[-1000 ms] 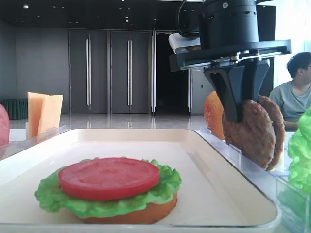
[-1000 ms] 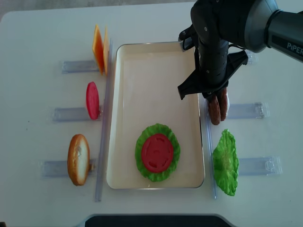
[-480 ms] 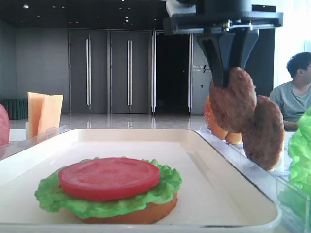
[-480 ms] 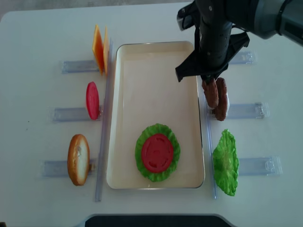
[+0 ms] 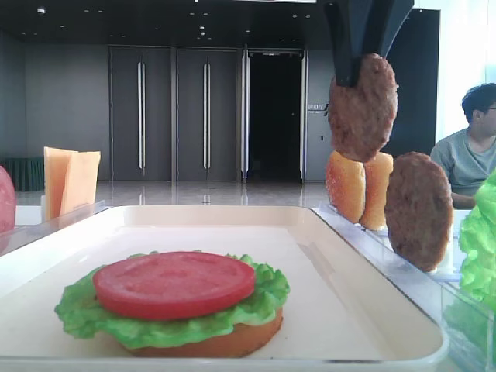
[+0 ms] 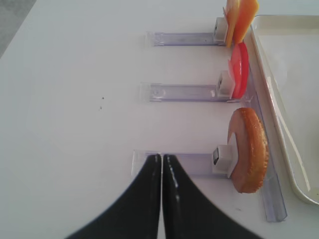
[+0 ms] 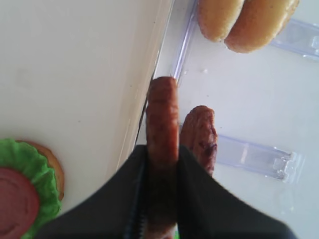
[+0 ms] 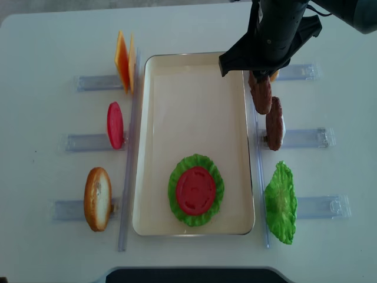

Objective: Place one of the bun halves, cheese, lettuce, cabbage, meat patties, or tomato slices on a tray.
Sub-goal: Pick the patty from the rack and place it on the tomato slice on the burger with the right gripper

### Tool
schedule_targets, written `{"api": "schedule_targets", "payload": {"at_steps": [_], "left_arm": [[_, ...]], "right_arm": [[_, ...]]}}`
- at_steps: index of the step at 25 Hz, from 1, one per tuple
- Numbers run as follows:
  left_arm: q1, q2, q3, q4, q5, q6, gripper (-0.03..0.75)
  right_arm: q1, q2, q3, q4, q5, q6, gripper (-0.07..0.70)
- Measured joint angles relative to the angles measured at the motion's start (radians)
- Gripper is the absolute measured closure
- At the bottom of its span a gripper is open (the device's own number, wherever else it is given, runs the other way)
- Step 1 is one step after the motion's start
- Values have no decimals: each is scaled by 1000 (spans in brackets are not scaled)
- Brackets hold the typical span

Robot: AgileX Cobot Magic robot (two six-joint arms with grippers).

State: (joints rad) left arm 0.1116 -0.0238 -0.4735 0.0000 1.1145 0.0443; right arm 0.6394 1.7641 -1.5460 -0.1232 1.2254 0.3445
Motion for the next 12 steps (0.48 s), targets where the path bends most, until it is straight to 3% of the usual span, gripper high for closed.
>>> {"api": "schedule_targets", "payload": {"at_steps": [12], "left_arm": [[0, 0, 0, 0, -1, 0, 722]], "right_arm": [[28, -170, 95, 10, 0, 28, 524]]}}
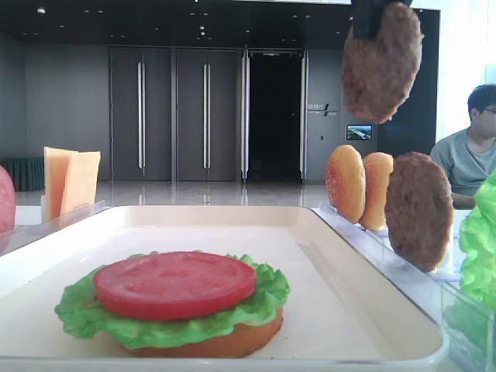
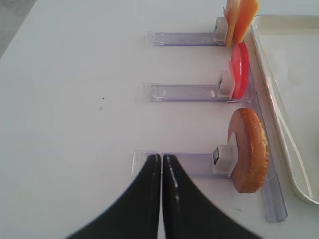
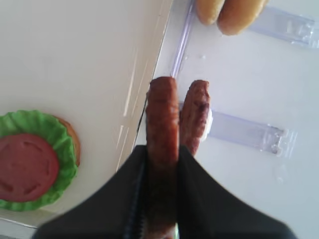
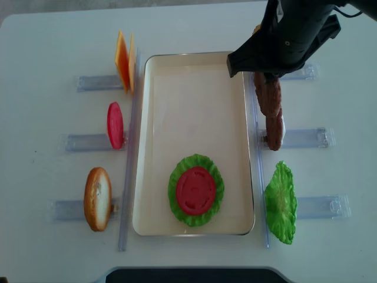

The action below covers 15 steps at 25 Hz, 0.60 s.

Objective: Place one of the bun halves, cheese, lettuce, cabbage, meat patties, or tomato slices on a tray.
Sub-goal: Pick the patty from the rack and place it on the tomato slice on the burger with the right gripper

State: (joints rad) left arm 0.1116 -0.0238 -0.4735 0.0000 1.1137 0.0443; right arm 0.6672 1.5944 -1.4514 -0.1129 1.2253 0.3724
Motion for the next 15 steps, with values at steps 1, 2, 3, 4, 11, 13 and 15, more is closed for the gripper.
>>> {"api": "schedule_targets", "payload": {"at_steps": [1, 2, 3, 4, 11, 13, 15], "left_arm": [[0, 0, 0, 0, 0, 0, 722], [0, 0, 0, 0, 0, 0, 722], [0, 0, 0, 0, 0, 0, 722], [0, 0, 0, 0, 0, 0, 722], [0, 0, 0, 0, 0, 0, 722], [0, 0, 0, 0, 0, 0, 722], [0, 0, 0, 0, 0, 0, 722]], "right_arm": [[2, -27, 19, 0, -1, 7, 524], [5, -51, 38, 0, 0, 15, 524], [6, -69, 63, 0, 0, 24, 524], [6, -88, 90, 0, 0, 31, 524], [26, -197, 230, -3, 3, 81, 524], [43, -232, 250, -3, 3, 101, 524], [59, -261, 267, -3, 3, 116, 524]]}}
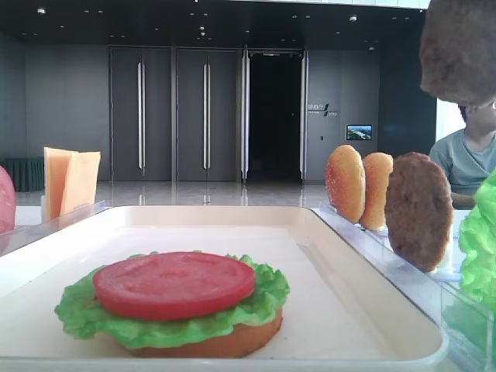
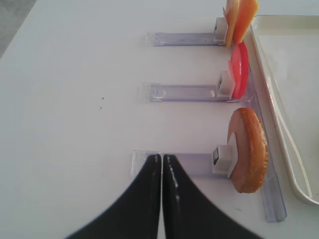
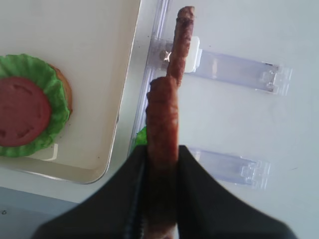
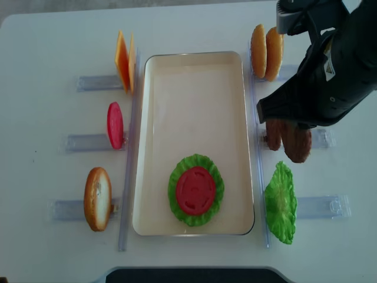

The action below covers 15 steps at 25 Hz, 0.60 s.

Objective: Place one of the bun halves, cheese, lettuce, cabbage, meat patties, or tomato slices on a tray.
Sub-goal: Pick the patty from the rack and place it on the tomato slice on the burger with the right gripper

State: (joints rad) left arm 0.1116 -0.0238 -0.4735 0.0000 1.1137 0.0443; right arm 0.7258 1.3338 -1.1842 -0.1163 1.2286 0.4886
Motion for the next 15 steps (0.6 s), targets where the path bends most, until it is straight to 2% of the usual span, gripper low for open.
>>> {"api": "schedule_targets", "payload": {"at_steps": [5, 10, 15], "left_arm": [[0, 0, 0, 0, 0, 0, 722], [0, 0, 0, 0, 0, 0, 722], [0, 0, 0, 0, 0, 0, 722]], "right_arm": [[27, -14, 9, 18, 0, 14, 524], [31, -14, 9, 122, -2, -55, 524], [26, -15, 9, 256, -90, -172, 524]]}}
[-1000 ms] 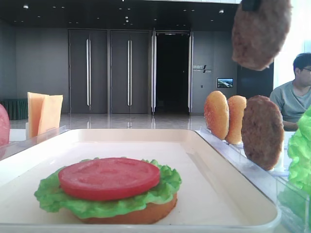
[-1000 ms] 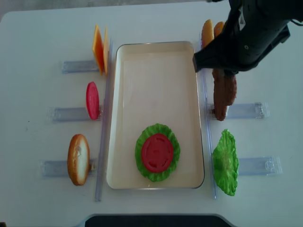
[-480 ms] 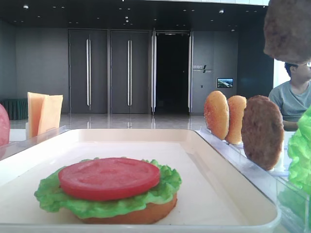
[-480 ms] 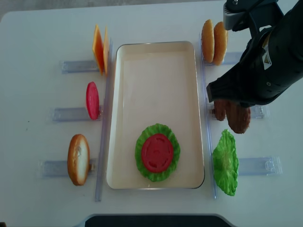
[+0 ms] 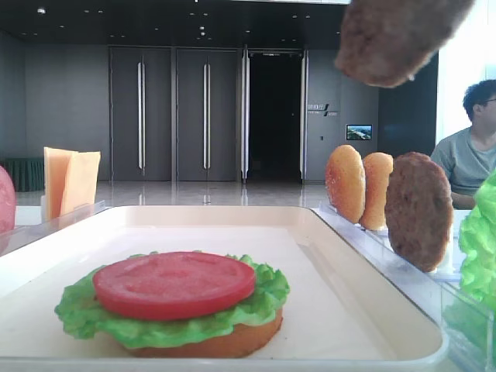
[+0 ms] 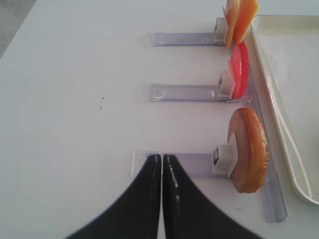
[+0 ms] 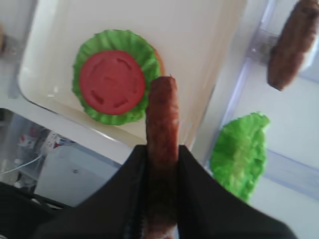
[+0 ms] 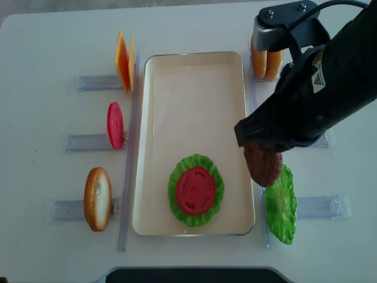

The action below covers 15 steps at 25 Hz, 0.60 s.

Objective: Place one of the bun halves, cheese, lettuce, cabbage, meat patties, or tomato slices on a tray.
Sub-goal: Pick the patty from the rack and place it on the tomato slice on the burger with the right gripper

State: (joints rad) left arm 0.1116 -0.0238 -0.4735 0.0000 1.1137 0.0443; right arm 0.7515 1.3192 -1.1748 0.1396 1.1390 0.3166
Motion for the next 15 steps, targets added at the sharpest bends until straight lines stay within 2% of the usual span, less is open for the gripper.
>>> {"api": "schedule_targets", "payload": {"at_steps": [4, 12, 15], "left_arm": [[0, 0, 0, 0, 0, 0, 722], [0, 0, 0, 0, 0, 0, 722], [0, 0, 0, 0, 0, 0, 722]], "right_arm": [[-66, -1, 14, 201, -63, -158, 524], [-281, -1, 203, 880, -86, -709, 524], [-317, -1, 264, 1047, -102, -845, 524]]}}
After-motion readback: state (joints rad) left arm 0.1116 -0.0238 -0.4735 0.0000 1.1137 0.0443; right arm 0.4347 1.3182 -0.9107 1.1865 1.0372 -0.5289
